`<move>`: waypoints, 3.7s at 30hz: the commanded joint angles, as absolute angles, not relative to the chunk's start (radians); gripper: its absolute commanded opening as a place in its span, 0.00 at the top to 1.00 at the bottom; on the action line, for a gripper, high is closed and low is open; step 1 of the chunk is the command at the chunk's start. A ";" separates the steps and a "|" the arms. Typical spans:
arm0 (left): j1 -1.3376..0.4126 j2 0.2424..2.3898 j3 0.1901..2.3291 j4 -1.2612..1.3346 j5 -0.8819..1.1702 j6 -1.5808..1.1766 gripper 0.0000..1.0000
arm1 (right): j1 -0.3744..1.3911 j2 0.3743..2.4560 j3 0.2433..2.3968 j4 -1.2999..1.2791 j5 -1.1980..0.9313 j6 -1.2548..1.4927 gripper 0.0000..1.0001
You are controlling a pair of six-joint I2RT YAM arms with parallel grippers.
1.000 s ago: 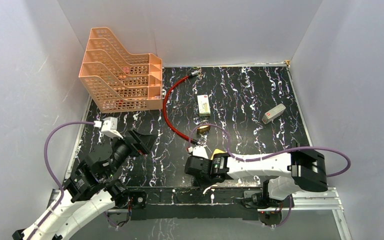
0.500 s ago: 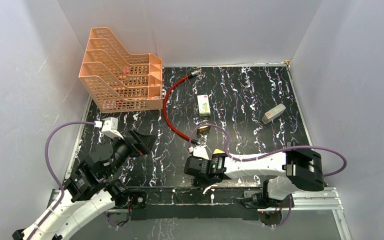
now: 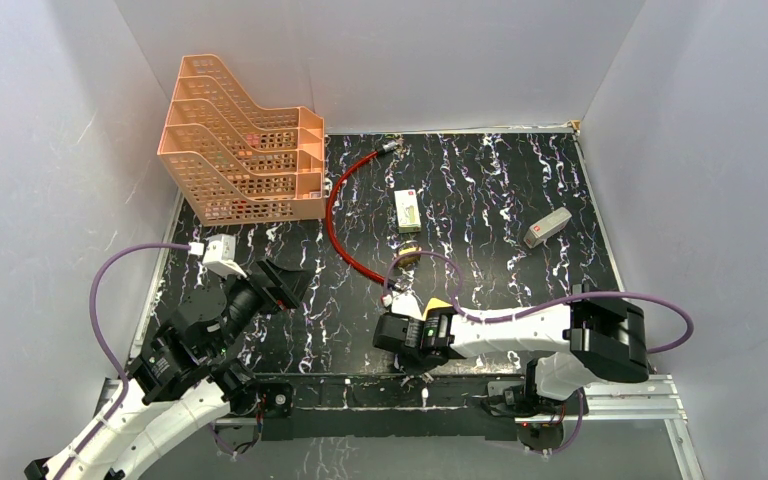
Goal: Unlock with the key
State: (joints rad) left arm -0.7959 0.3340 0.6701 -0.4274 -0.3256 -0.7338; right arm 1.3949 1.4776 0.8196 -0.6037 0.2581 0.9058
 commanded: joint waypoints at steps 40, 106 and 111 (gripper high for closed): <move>-0.799 0.368 0.657 -0.367 -0.328 -0.731 0.05 | 1.361 1.501 0.981 -0.641 0.367 1.097 0.62; -0.799 0.329 0.628 -0.267 -0.243 -0.653 0.02 | 1.344 1.278 1.178 -0.805 0.456 1.143 1.00; -0.799 0.324 0.592 -0.069 -0.092 -0.630 0.02 | 1.292 1.201 1.301 -0.844 0.485 1.085 1.00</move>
